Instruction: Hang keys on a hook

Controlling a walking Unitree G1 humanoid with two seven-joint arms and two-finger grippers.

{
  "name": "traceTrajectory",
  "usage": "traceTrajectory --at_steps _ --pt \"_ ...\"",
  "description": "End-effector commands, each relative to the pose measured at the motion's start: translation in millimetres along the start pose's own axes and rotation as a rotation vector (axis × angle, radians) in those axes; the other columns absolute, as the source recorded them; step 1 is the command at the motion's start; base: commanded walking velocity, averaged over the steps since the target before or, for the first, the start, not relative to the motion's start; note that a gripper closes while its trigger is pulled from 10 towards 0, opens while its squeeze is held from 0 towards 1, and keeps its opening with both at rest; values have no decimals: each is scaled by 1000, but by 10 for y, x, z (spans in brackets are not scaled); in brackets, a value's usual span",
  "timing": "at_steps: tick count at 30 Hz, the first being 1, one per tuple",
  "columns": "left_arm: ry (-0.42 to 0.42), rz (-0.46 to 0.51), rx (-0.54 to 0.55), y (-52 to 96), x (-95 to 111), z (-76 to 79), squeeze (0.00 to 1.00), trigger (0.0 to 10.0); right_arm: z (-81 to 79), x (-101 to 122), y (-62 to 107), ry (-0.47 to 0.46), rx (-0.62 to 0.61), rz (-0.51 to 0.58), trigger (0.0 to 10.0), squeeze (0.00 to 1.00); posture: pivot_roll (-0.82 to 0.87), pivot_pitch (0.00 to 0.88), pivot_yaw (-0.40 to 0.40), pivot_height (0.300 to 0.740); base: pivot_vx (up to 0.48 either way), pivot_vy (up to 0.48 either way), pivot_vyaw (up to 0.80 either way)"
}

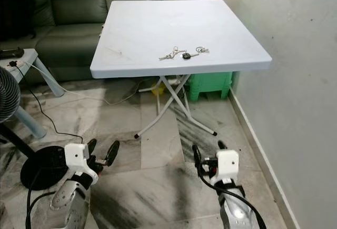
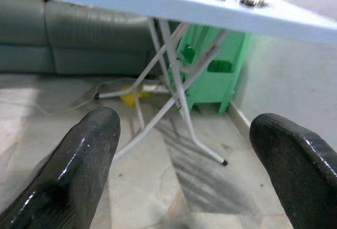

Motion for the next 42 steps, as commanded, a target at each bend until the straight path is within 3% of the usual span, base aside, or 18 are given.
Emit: traceTrajectory --at_steps 1,7,10,16,22,42 --pt "2 18 1 25 84 22 0 10000 23 158 -25 -1 5 36 10000 0 -38 51 23 740 0 0 0" --pt "-6 52 -15 92 246 86 0 10000 136 282 35 -34 -20 48 10000 0 -31 53 19 740 0 0 0" --pt "-7 56 -41 84 293 140 0 10000 138 278 37 -82 -25 27 10000 0 -25 51 15 740 0 0 0" --pt "11 66 -42 31 394 181 0 10000 106 379 -5 -63 -30 34 10000 0 -22 50 17 740 0 0 0" --pt "25 28 9 -4 367 107 0 10000 70 444 -47 -58 -9 38 10000 0 -20 48 17 740 399 0 0" --pt "-14 -11 -12 -70 311 211 0 10000 78 391 -36 -16 15 3 10000 0 -29 26 15 740 333 0 0"
Point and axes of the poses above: a point about 5 cm out from each wrist's last joint towards the gripper, its own y axis pointing back from the gripper into the wrist, its own x axis along the axis of the wrist's last joint, z = x × y, the point moved 4 cm from there along -y, pointing out of the wrist towards the gripper, and after that the axes turned 13 degrees about y, right-handed, at the moved point
